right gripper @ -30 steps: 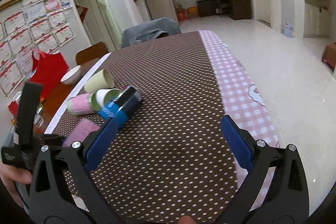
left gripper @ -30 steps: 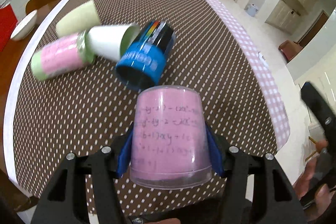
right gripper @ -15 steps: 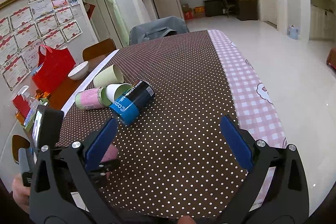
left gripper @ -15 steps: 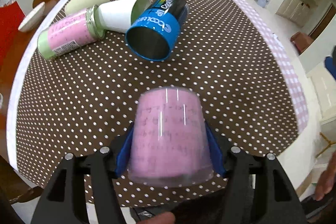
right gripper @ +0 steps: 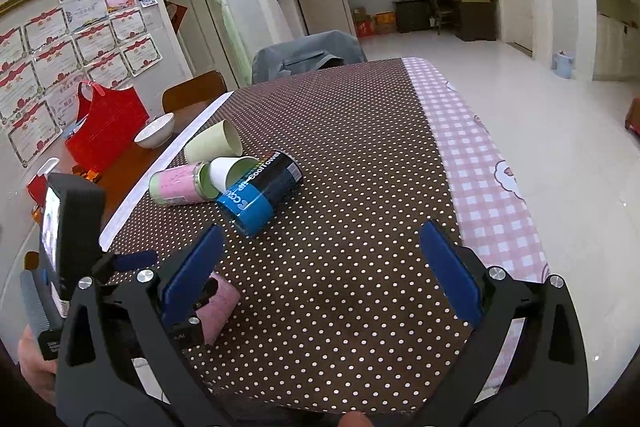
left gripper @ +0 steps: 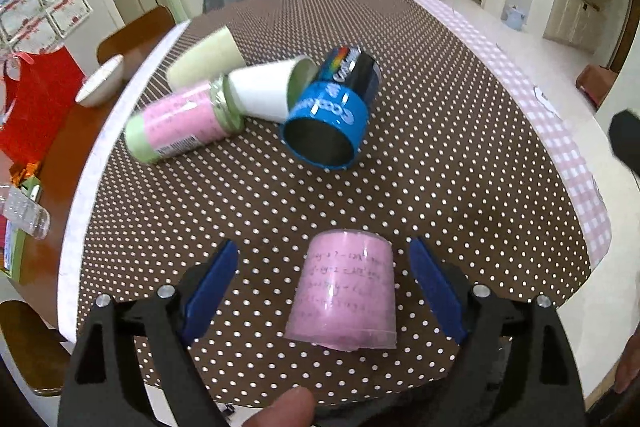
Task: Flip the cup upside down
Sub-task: 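Lower the pink cup and open the left gripper, releasing it, then move the right gripper to the pink cup and grasp it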
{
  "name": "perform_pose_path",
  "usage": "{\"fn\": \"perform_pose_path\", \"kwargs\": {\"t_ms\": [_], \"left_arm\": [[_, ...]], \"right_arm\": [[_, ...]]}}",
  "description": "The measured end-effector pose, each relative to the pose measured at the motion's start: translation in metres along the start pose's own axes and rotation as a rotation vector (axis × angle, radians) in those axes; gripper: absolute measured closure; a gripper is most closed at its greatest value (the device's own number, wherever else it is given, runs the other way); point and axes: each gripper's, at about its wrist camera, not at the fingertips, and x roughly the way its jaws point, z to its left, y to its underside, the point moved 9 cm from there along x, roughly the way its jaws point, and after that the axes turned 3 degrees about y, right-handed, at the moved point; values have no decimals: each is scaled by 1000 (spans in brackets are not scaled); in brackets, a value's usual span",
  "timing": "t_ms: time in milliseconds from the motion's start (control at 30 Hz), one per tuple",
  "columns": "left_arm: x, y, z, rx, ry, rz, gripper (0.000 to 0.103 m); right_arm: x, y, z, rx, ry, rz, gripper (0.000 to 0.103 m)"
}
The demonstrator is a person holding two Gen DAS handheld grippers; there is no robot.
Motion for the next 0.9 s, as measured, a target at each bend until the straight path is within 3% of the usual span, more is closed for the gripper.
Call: {"fn": "perform_pose_path", "kwargs": {"t_ms": [433, 600, 900], "left_arm": [[-56, 4, 43, -71, -84, -162, 17], [-82, 10, 65, -113, -153, -246, 17], [-105, 20, 104, -205, -236, -309, 17]], "right_arm": [[1, 0, 22, -43, -25, 22, 6], [4, 2, 42, -75, -50, 40, 6], [23, 21, 86, -108, -148, 149, 6]]}}
